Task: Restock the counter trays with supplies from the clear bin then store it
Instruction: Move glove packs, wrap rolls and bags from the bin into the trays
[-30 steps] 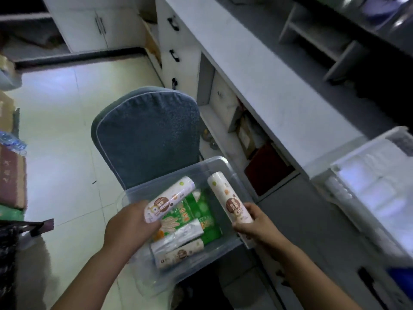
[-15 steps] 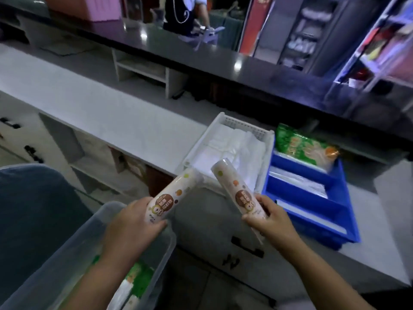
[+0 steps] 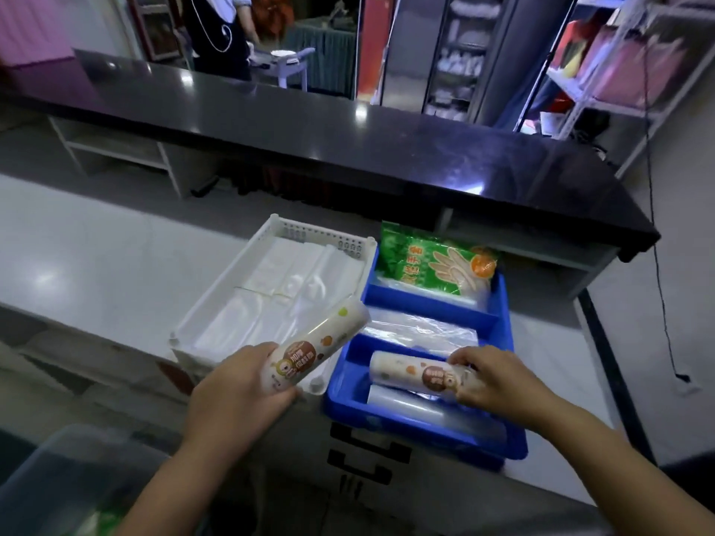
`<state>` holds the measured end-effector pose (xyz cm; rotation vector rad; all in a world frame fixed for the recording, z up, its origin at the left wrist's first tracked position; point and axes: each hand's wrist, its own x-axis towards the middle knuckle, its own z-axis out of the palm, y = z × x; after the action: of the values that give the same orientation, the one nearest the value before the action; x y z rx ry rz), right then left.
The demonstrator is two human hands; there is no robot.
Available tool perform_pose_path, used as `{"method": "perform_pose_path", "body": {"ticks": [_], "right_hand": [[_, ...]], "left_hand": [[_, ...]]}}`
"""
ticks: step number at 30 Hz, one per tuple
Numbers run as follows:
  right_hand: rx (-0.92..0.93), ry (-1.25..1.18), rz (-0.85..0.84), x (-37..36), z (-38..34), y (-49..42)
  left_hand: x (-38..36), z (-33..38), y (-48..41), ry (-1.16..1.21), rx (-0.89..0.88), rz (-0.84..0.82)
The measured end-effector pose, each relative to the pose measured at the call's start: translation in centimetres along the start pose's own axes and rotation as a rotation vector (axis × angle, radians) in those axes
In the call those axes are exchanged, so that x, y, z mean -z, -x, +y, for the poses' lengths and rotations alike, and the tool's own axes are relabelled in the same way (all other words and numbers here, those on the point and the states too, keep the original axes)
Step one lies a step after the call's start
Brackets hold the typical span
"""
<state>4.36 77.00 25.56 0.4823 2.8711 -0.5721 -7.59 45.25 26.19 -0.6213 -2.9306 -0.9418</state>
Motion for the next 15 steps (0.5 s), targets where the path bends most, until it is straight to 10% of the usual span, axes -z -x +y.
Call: {"method": "perform_pose_path", "body": {"ticks": [15], "right_hand": [[0.309,0.108,0.072,-1.8,3.2,-3.1]], "left_hand": [[-3.6,4.2,-5.5,-0.079,0.063,-0.028]]}}
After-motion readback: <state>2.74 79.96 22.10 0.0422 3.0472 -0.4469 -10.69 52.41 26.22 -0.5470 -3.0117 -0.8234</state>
